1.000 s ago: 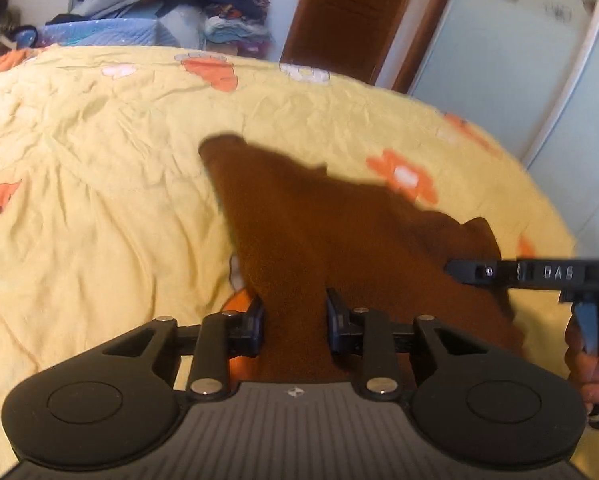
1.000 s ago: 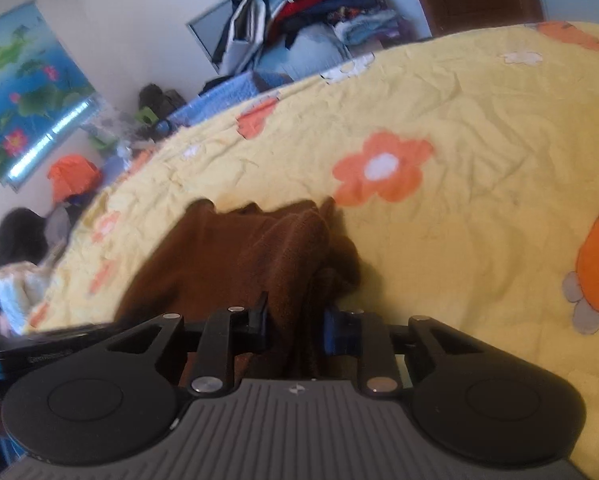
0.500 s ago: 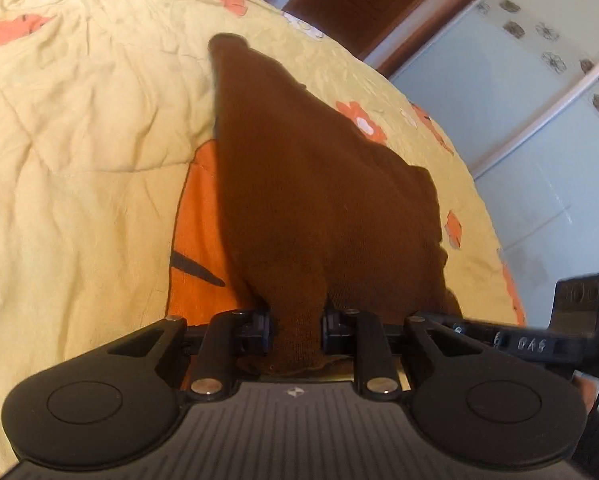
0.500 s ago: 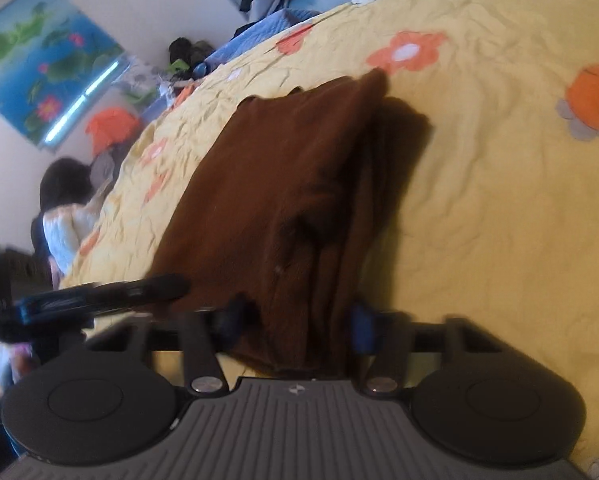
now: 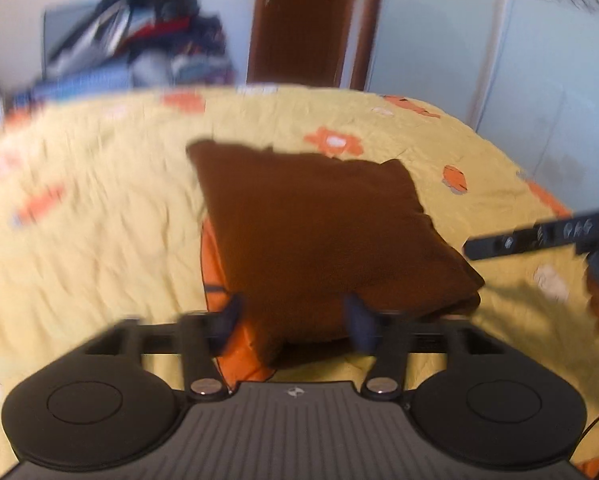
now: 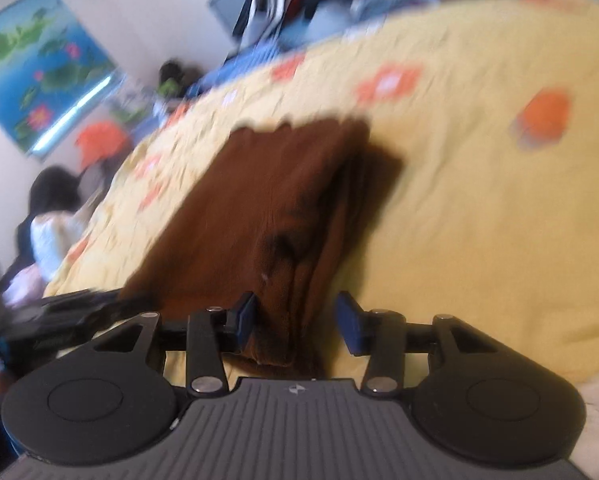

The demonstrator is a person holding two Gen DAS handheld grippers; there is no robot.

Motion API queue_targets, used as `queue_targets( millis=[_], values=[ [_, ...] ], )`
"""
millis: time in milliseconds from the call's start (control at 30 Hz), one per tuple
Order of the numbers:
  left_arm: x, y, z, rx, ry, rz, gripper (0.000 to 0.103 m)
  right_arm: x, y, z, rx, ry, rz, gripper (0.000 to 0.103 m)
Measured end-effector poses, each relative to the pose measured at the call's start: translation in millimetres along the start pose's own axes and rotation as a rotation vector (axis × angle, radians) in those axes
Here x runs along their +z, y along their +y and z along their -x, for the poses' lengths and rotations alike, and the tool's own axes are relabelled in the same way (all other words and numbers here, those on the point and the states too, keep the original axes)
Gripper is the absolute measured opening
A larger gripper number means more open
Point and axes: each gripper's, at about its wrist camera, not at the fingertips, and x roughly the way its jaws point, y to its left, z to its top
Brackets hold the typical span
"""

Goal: Fold small clothes

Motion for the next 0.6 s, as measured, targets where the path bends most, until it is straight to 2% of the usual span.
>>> queue_targets(
  millis=[33, 100, 133, 200, 233, 267, 333, 400, 500, 600],
  values=[
    [-1, -6, 1, 0.027, -0.004, 0.001, 0.082, -4, 7, 6, -0.018, -0.013, 0.018, 0.055],
    [-7, -15, -3, 0.046, 0.021, 0.028, 0.082, -16, 22, 7, -0.066, -0.004, 0.067, 0.076],
    [-12, -18, -9, 0.047, 0.043, 0.05, 0.082, -23, 27, 4, -0.1, 0.011, 0.096, 0.081],
    [-25, -20, -23, 0.075, 0.117, 0.11, 0.082, -37, 37, -6, -0.159, 0.045, 0.145, 0.099],
    [-31, -20, -28, 0.1, 0.129, 0.131, 0.083, -44, 40, -12, -0.185, 0.057, 0.154, 0.101],
    [-36, -25, -25, 0.136, 0.082, 0.112, 0.084, -49, 42, -18, -0.21, 0.07, 0.146, 0.102],
    [-41, -31, -26, 0.177, 0.093, 0.079, 0.087, -57, 45, -26, -0.24, 0.069, 0.12, 0.103],
    [-44, -34, -24, 0.191, 0.105, 0.062, 0.091, -63, 53, -30, -0.29, 0.057, 0.132, 0.103],
    [-43, -28, -25, 0.206, 0.141, 0.099, 0.103, -65, 62, -37, -0.356, 0.055, 0.135, 0.103],
    [-42, -22, -25, 0.221, 0.159, 0.111, 0.103, -66, 67, -42, -0.403, 0.052, 0.121, 0.103]
  ],
)
